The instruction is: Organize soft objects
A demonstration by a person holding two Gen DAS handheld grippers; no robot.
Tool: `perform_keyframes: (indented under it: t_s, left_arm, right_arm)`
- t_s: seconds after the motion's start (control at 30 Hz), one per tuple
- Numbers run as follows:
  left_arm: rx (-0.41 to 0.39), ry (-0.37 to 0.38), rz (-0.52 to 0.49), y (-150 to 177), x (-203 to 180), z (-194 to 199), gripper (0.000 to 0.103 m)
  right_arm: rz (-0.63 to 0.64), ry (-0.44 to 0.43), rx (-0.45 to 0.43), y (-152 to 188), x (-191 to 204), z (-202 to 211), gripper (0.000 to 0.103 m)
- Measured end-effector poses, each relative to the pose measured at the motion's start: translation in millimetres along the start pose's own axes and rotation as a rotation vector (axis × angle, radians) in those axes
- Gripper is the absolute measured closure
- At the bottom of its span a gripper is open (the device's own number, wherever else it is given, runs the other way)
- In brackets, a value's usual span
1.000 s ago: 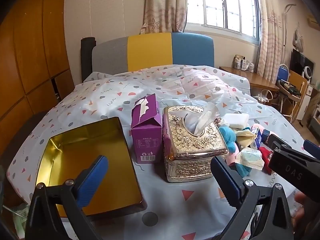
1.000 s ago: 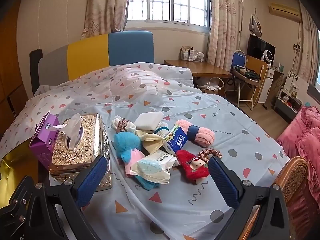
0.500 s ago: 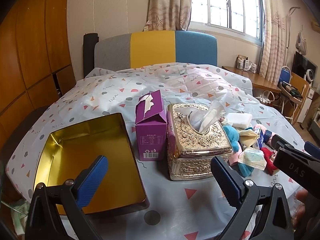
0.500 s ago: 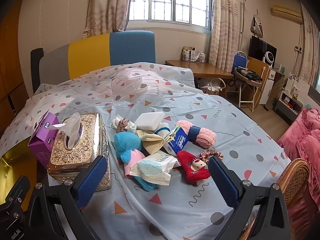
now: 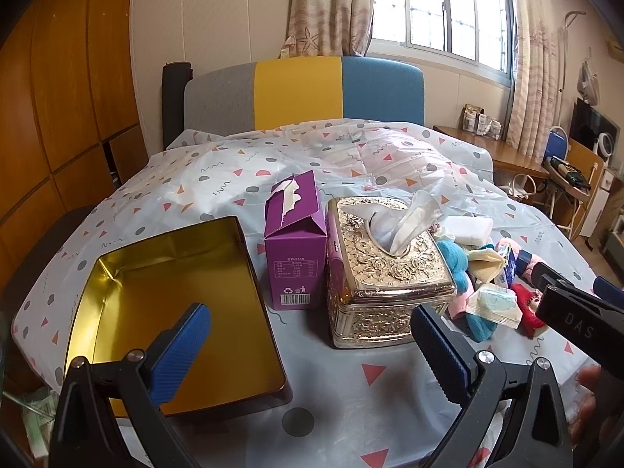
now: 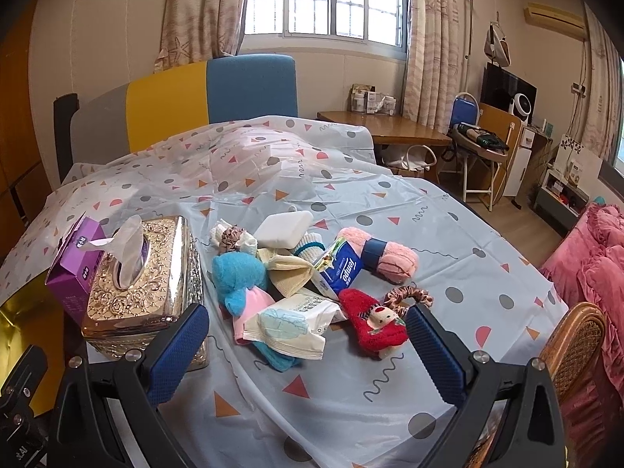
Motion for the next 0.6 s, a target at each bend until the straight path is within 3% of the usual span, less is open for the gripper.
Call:
perform_keyframes:
  t_s: [0.6]
  left_arm:
    - [0.017, 0.007, -0.016, 4.4, -6.3, -3.2, 0.000]
  right_arm:
    - [-0.038, 0.030, 0.014, -4.1, -21.7, -10.5, 0.000]
Point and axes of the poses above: each gripper's, at about its wrist camera, not at the fingertips, and z roughly against the way its jaws point, x to its left, y to its underside, the point moved 6 cm from there along -z, roughly the way its jaws point, and after that the axes turned 14 degrees about y, right-handed, at the moved point
